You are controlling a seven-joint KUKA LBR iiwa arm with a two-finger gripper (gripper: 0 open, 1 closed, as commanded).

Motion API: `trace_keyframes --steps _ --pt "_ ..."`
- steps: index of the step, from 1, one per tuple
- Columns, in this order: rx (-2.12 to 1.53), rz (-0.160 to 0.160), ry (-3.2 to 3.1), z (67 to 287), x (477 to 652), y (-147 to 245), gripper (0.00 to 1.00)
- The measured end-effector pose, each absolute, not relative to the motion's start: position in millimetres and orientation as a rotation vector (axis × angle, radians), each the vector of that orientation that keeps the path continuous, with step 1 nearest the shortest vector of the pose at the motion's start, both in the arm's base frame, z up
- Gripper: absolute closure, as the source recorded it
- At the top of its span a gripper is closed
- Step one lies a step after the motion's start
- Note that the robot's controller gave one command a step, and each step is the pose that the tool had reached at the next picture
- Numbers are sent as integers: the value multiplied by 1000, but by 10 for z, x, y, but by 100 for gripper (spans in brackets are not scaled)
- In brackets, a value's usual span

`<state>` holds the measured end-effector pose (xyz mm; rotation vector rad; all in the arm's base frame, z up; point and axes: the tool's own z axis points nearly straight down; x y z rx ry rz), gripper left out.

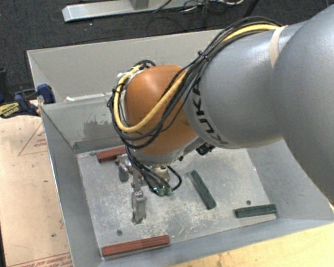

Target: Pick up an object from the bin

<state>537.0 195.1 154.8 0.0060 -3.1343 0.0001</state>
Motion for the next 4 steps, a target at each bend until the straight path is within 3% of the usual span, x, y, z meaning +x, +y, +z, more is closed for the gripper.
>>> trace_keyframes --steps 1,2,3,4 --pt "0 -2 -3141 1590 5391 1942 0" --pt "-153 -5 -3142 1061 5678 1568 0" --pt "-385 -4 -3125 701 6084 1072 0" --pt "-528 -3 -3100 711 5824 1279 0"
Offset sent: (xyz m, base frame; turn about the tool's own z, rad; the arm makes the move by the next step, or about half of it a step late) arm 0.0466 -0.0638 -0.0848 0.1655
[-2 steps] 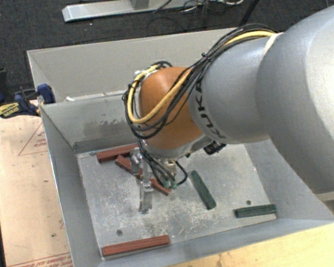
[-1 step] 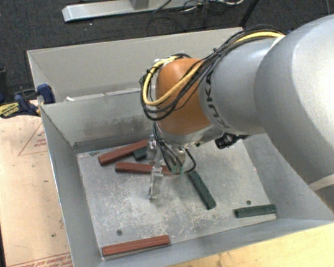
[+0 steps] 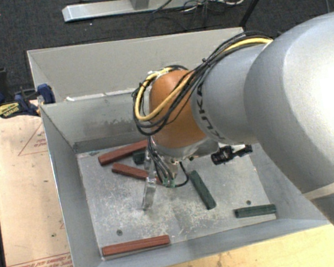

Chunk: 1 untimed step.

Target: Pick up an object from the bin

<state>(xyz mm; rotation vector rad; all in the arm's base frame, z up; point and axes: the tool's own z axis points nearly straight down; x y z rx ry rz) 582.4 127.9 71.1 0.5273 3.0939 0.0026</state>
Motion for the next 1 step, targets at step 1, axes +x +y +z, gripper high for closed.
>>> trace_keyframes --steps 1 --pt "534 3 3094 702 5999 1434 0"
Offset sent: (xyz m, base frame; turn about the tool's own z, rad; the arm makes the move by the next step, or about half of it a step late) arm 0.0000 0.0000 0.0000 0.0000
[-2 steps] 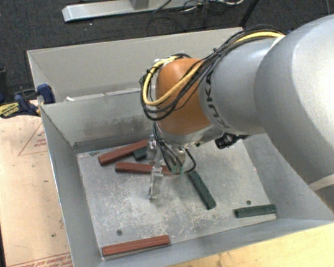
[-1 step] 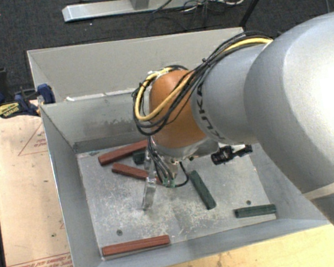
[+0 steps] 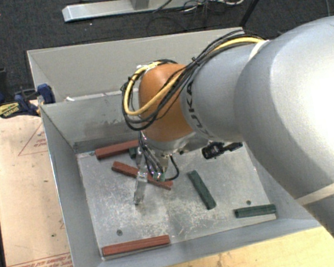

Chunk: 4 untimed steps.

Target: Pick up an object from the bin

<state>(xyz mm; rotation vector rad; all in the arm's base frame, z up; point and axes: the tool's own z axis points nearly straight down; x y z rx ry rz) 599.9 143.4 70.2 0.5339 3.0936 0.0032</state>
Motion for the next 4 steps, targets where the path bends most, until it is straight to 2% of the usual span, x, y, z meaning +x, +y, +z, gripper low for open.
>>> trace_keyframes --steps 1,3,4 --pt "528 3 3095 717 5830 1284 100" --pt "529 0 3098 743 5821 1282 100" --pt "530 -1 3101 896 5811 1280 100"
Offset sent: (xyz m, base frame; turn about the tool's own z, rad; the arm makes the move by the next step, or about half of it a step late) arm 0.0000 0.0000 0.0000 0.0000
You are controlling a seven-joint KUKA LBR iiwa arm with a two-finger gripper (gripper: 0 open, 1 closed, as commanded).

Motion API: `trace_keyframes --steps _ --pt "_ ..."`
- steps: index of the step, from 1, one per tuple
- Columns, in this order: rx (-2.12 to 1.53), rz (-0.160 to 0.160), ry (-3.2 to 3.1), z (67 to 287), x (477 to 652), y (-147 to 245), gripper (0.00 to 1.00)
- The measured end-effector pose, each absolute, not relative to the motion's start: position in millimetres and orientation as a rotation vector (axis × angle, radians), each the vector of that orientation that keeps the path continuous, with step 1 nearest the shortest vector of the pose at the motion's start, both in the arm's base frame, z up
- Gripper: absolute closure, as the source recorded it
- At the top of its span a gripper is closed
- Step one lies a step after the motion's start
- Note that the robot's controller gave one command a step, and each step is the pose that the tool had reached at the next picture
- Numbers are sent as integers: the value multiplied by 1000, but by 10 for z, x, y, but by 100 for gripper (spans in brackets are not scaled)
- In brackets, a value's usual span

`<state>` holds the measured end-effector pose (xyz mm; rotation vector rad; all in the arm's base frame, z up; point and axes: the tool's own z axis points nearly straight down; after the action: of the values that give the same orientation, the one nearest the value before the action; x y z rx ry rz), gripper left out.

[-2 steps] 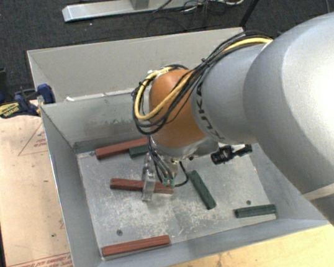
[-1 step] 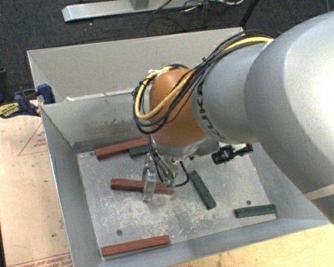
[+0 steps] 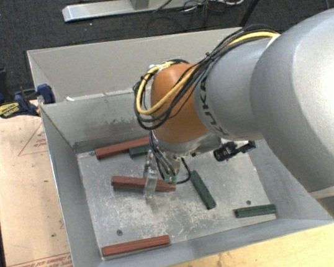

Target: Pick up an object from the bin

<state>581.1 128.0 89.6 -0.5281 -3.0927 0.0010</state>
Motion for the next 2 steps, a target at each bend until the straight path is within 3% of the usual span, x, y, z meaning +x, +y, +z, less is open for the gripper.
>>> trace_keyframes --steps 2 --pt "-528 0 -3095 1052 5817 1282 100"
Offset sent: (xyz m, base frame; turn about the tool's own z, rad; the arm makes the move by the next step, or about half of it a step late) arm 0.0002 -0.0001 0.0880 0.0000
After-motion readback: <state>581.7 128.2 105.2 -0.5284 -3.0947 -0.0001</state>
